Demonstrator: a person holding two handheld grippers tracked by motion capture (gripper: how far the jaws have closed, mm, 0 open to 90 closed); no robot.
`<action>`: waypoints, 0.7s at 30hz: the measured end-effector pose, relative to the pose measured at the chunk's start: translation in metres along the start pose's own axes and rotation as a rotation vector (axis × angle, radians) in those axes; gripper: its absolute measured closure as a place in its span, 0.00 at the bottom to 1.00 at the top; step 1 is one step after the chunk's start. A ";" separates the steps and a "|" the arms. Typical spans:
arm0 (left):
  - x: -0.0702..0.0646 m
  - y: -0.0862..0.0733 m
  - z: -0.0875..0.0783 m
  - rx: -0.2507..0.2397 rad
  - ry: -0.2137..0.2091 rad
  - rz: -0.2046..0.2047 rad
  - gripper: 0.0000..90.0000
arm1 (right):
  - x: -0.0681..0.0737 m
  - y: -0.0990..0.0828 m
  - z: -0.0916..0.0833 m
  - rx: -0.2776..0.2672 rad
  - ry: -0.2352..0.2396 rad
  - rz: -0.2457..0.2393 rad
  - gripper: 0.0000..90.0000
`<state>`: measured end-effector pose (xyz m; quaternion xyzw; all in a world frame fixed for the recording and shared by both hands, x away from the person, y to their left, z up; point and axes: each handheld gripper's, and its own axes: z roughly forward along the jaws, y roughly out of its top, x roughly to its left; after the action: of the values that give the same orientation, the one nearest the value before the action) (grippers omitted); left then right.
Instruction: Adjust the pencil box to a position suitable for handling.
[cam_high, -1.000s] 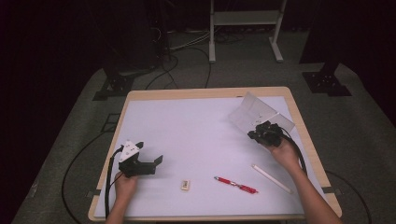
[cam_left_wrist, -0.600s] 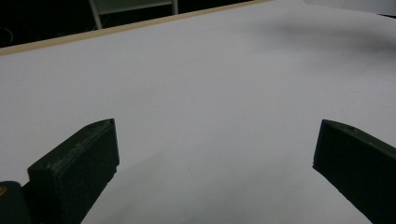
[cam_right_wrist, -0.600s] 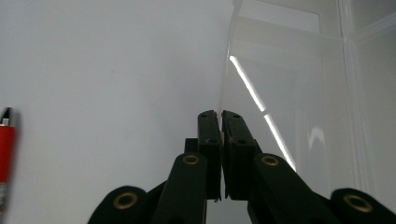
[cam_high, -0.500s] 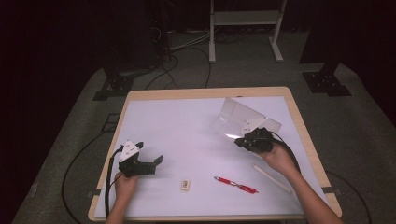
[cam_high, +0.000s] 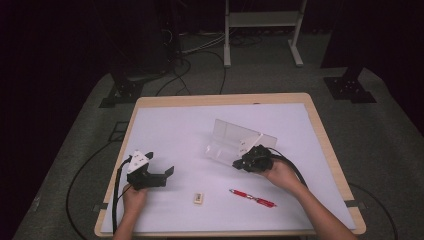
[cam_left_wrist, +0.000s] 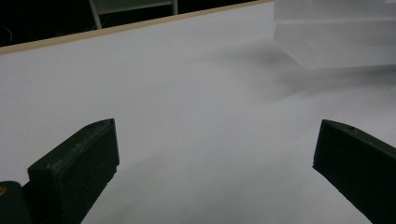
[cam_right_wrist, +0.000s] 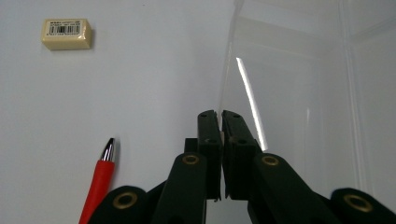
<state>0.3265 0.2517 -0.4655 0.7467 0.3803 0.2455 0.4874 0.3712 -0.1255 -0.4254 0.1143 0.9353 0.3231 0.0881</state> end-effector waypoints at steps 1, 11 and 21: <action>0.000 0.000 0.000 0.000 0.000 0.000 0.00 | 0.000 0.000 0.000 0.000 0.000 0.000 0.96; 0.000 0.000 0.000 0.000 -0.002 0.000 0.00 | 0.006 0.006 0.026 0.027 0.061 -0.035 0.96; 0.000 0.000 0.000 0.002 -0.002 0.002 0.00 | 0.006 0.003 0.037 0.047 0.075 -0.023 0.96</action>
<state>0.3264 0.2522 -0.4654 0.7477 0.3793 0.2450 0.4869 0.3747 -0.0997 -0.4531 0.0932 0.9465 0.3041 0.0541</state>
